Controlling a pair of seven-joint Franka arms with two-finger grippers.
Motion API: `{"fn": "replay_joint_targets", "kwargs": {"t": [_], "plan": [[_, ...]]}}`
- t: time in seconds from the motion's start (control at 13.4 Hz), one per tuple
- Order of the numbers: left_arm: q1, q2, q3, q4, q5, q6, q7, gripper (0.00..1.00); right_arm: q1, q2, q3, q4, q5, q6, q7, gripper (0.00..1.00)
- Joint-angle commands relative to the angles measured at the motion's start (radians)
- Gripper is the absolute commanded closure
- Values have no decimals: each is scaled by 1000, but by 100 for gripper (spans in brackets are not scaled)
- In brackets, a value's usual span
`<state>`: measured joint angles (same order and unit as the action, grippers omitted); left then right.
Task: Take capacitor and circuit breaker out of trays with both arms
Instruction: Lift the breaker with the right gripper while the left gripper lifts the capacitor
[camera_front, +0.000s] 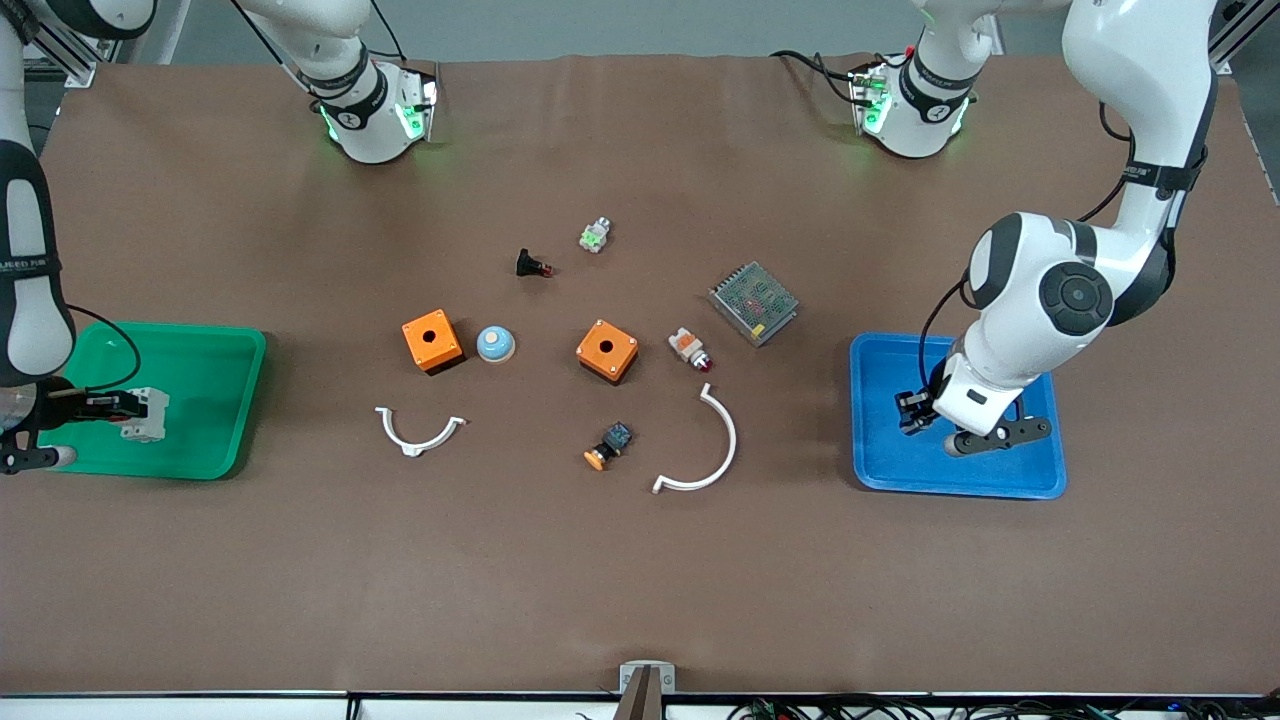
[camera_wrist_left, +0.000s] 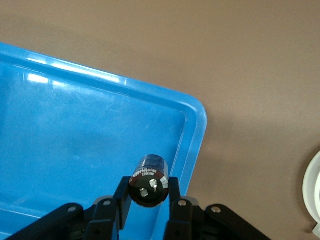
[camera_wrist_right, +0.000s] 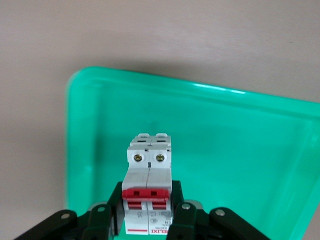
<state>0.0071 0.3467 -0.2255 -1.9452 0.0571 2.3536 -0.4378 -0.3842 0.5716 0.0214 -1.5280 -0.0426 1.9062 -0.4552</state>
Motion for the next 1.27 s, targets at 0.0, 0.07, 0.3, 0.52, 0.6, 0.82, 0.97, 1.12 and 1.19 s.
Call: {"fn": "replay_joint_targets", "kwargs": {"t": [0.0,0.07,0.3,0.52,0.6,0.82,0.97,1.12,1.19], "plan": [[8,-6,-6,6,-11,-34,-2,100,79,-102,-1,-9,-23,-105,93,85],[10,-8,-5,9,-11,-59,-2,100,109,-127,-1,-9,-23,-131,113,86],[10,-9,-5,14,-10,-63,-4,100,215,-182,0,-14,-23,-217,235,86],[14,-5,-5,19,-10,-63,-2,100,329,-234,2,-20,-22,-274,364,86],[16,-5,-5,20,-10,-63,-1,100,364,-240,3,-21,-20,-294,415,86],[34,-11,6,22,0,-63,11,100,477,-256,5,-49,-8,-320,582,86],[60,-11,5,31,1,-63,31,100,550,-259,6,-66,7,-323,695,86],[62,-11,8,37,0,-63,33,100,623,-257,6,-86,30,-312,812,86],[73,-9,8,37,0,-63,33,100,658,-256,6,-90,55,-308,866,86]]}}
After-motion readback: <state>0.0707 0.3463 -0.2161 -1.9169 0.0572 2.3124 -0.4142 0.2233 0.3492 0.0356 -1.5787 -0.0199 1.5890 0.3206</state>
